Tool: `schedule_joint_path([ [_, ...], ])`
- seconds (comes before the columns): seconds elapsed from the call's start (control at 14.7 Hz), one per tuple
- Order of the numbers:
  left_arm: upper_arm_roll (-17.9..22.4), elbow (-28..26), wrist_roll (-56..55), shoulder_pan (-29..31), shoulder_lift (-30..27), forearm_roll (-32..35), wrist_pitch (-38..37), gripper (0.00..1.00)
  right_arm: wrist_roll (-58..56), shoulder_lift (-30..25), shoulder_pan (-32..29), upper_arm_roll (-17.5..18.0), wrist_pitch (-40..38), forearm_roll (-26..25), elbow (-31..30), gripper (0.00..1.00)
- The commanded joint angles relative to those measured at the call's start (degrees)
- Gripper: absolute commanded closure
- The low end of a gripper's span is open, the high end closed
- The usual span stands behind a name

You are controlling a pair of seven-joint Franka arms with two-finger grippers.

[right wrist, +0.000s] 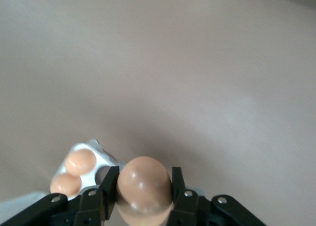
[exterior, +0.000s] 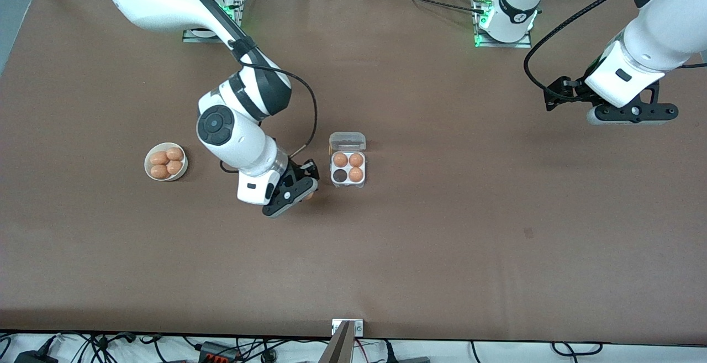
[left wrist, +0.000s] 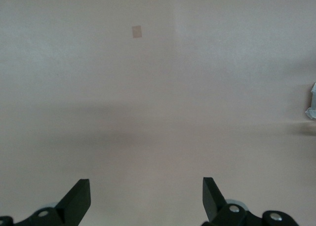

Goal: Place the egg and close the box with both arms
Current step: 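Carry the egg with the right gripper over the empty egg cup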

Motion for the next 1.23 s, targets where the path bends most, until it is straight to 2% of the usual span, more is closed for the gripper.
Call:
schedule_joint_path([
  [0.0, 0.0, 1.2, 1.3, 0.5, 0.4, -1.2, -1.0, 0.0, -0.6, -0.3, 1.5, 0.9, 8.2, 1.1, -4.3, 0.7],
  [0.27, 0.0, 1.2, 1.3, 0.4, 0.4, -1.2, -1.0, 0.0, -0.8, 0.4, 2.9, 0.9, 28.3, 1.0, -15.5, 0.7],
  [0.48, 0.0, 1.2, 1.3, 0.4, 0.4, -1.2, -1.0, 0.0, -0.1, 1.7, 4.8, 0.9, 38.6, 1.0, -19.9, 0.71],
  [0.75, 0.0, 1.2, 1.3, 0.4, 0.4, -1.2, -1.0, 0.0, -0.4, 2.8, 5.2, 0.9, 43.4, 1.0, -21.8, 0.7],
  [1.16, 0.0, 1.2, 1.3, 0.4, 0.4, -1.2, -1.0, 0.0, -0.8, 2.6, 4.9, 0.9, 43.4, 1.0, -23.7, 0.7],
])
